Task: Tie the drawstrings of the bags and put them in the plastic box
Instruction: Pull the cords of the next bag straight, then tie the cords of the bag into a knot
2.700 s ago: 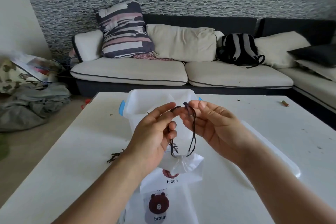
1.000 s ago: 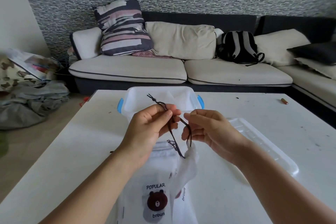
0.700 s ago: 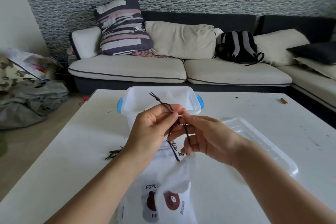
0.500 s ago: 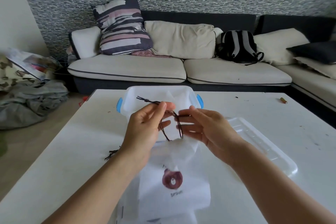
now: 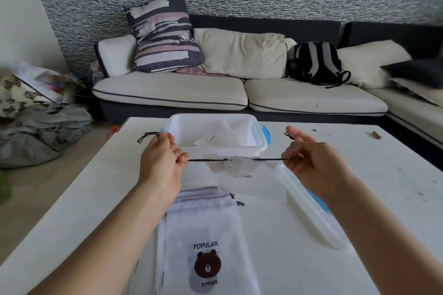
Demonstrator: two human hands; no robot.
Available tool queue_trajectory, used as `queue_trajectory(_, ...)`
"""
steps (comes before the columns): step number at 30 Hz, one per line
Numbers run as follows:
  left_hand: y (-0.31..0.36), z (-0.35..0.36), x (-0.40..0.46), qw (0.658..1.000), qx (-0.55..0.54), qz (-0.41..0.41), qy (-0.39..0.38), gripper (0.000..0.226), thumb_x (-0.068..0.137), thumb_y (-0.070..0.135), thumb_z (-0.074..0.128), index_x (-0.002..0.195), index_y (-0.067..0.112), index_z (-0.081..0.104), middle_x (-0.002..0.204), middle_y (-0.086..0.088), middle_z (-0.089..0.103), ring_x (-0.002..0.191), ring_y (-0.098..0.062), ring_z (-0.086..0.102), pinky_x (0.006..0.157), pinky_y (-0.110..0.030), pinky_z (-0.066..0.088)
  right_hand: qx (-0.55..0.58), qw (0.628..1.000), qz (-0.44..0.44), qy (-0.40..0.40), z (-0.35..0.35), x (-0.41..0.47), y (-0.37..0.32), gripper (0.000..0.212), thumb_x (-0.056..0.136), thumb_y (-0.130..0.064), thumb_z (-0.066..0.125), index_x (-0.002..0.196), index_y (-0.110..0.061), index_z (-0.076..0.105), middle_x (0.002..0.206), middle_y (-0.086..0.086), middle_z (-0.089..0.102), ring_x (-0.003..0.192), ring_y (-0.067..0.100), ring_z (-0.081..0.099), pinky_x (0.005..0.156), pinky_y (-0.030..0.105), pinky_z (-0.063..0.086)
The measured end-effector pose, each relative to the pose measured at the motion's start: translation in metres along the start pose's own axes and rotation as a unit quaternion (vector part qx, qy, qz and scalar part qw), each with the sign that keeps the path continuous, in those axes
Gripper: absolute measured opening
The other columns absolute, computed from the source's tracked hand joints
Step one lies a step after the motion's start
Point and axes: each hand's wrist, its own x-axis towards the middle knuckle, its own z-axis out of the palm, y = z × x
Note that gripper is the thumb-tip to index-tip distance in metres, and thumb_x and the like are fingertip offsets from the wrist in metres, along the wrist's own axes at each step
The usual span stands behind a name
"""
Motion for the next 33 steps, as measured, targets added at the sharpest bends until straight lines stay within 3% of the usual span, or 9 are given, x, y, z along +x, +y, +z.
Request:
queue_trajectory(4,-0.004,0.007,-0.009,0.999,0.01,-0.021,-0.039,0.034,0.107,0.015,0.038,0.074,0.015,0.046,0.056,0.005,0.026,0.044,-0.01,0.026,0.049,-0.022,0.032,-0.237,0.965,-0.083,-0.072,0.008,-0.012,0.003,0.03,0.102,-0.007,0.046,0.096,-0.005,0.076,0.058,-0.003,0.032,0.055,0.015,0.029,0.056,0.028,0.031)
queue_trajectory(10,-0.002,0.012,-0.02,0.995,-0.015,-0.05,-0.082,0.033,0.108,0.015,0.038,0.076,0.015,0.049,0.053,0.006,0.029,0.046,-0.01,0.027,0.051,-0.023,0.032,-0.637,0.725,-0.169,-0.203,0.02,-0.036,0.019,0.028,0.076,-0.053,0.08,0.081,-0.026,0.076,0.043,-0.019,0.042,0.047,0.004,0.042,0.047,0.012,0.029)
queue_trajectory(13,0.0,0.012,-0.022,0.994,-0.028,-0.066,-0.082,0.033,0.107,0.015,0.04,0.076,0.014,0.05,0.054,0.005,0.029,0.046,-0.011,0.028,0.049,-0.022,0.034,-0.673,0.688,-0.149,-0.227,0.021,-0.035,0.028,0.025,0.076,-0.05,0.082,0.07,-0.029,0.071,0.044,-0.026,0.046,0.049,-0.003,0.047,0.048,0.009,0.033)
queue_trajectory(19,-0.003,0.001,-0.015,0.988,0.13,-0.043,-0.065,0.012,0.098,0.02,0.063,0.092,0.01,0.058,0.059,0.004,0.036,0.051,-0.01,0.037,0.059,-0.025,0.042,-0.627,0.735,-0.092,-0.239,0.022,-0.033,0.027,0.041,0.084,-0.043,0.077,0.069,-0.006,0.069,0.046,-0.011,0.035,0.046,0.009,0.029,0.048,0.018,0.023)
queue_trajectory(22,-0.011,-0.012,-0.008,0.958,0.274,-0.046,-0.074,0.041,0.09,0.012,0.072,0.127,0.003,0.055,0.092,-0.01,0.061,0.071,-0.014,0.054,0.073,-0.027,0.051,-0.586,0.776,-0.062,-0.225,0.022,-0.033,0.026,0.046,0.088,-0.039,0.075,0.058,-0.008,0.061,0.049,-0.008,0.037,0.05,0.01,0.03,0.05,0.02,0.026)
queue_trajectory(24,-0.012,-0.018,-0.008,0.928,0.357,-0.051,-0.095,0.04,0.087,0.012,0.075,0.123,0.007,0.058,0.125,-0.013,0.064,0.083,-0.017,0.063,0.078,-0.029,0.055,-0.584,0.776,-0.053,-0.231,0.023,-0.034,0.027,0.035,0.084,-0.034,0.079,0.059,-0.014,0.064,0.049,-0.009,0.041,0.049,0.008,0.034,0.049,0.018,0.028)
queue_trajectory(26,-0.008,-0.022,-0.01,0.886,0.444,-0.041,-0.126,0.04,0.077,0.031,0.085,0.11,0.017,0.066,0.117,-0.003,0.072,0.094,-0.016,0.068,0.079,-0.03,0.057,-0.578,0.78,-0.046,-0.235,0.023,-0.033,0.027,0.029,0.083,-0.031,0.081,0.062,-0.016,0.067,0.047,-0.009,0.039,0.048,0.008,0.032,0.048,0.018,0.027)
queue_trajectory(30,-0.003,-0.022,-0.009,0.793,0.594,0.094,-0.096,0.118,0.032,0.081,0.082,0.131,0.023,0.053,0.136,0.002,0.052,0.128,-0.019,0.05,0.105,-0.038,0.047,-0.547,0.801,-0.045,-0.237,0.022,-0.033,0.025,0.022,0.084,-0.025,0.081,0.067,-0.015,0.07,0.044,-0.011,0.037,0.044,0.006,0.032,0.046,0.016,0.028)
queue_trajectory(33,-0.004,-0.016,-0.021,0.761,0.566,0.206,-0.242,0.073,0.049,0.06,0.089,0.111,0.032,0.063,0.126,0.014,0.054,0.12,0.002,0.048,0.101,-0.017,0.038,-0.525,0.815,-0.055,-0.24,0.021,-0.033,0.022,0.018,0.084,-0.021,0.08,0.07,-0.013,0.072,0.045,-0.009,0.037,0.047,0.009,0.031,0.047,0.016,0.027)
